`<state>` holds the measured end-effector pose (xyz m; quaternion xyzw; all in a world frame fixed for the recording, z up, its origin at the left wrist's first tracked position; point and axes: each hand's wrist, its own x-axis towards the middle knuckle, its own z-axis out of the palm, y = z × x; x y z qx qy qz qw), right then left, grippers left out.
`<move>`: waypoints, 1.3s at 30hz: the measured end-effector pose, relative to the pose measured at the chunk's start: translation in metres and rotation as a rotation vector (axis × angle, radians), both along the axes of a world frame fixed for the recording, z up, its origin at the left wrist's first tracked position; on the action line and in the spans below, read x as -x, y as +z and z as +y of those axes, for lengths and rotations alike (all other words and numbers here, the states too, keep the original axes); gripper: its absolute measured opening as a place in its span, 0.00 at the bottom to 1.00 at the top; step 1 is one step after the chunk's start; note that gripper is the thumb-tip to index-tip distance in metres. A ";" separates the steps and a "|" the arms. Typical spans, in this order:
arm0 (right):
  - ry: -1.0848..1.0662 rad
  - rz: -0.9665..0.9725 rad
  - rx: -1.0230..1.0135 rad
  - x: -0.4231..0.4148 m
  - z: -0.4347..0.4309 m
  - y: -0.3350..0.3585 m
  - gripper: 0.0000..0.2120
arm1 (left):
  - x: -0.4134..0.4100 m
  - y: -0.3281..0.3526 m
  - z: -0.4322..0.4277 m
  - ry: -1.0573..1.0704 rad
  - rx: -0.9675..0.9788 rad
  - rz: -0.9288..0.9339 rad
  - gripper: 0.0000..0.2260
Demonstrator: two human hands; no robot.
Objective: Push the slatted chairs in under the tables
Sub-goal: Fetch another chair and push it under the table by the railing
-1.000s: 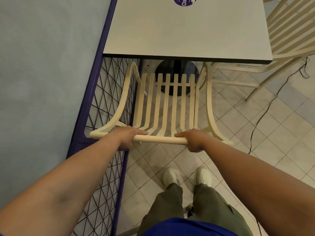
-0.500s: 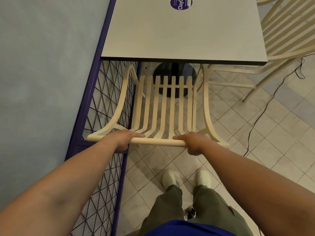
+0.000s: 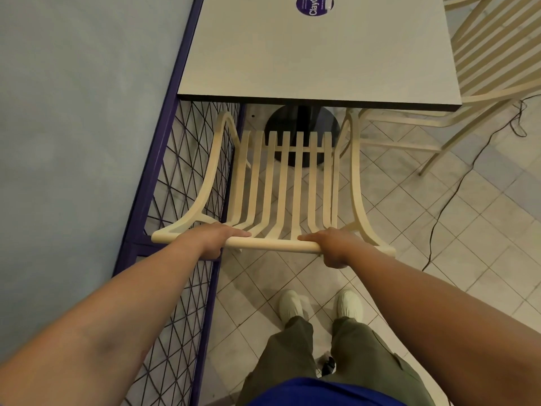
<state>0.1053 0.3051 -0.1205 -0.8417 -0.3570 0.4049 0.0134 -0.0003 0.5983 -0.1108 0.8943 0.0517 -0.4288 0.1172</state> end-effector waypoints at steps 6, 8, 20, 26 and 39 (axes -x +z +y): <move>0.004 0.006 0.010 0.011 -0.003 0.003 0.38 | 0.007 0.003 -0.005 -0.004 0.006 0.022 0.43; 0.004 0.011 0.011 0.014 -0.005 0.003 0.38 | 0.010 0.003 -0.006 -0.007 0.004 0.023 0.43; -0.020 0.042 -0.014 0.035 -0.013 0.003 0.37 | 0.031 0.005 -0.013 -0.029 -0.032 0.030 0.44; -0.003 0.053 -0.019 0.035 -0.018 0.005 0.39 | 0.037 0.006 -0.013 -0.032 -0.045 0.002 0.39; -0.005 0.035 -0.022 0.031 -0.022 -0.001 0.41 | 0.028 0.002 -0.020 -0.017 -0.056 -0.030 0.41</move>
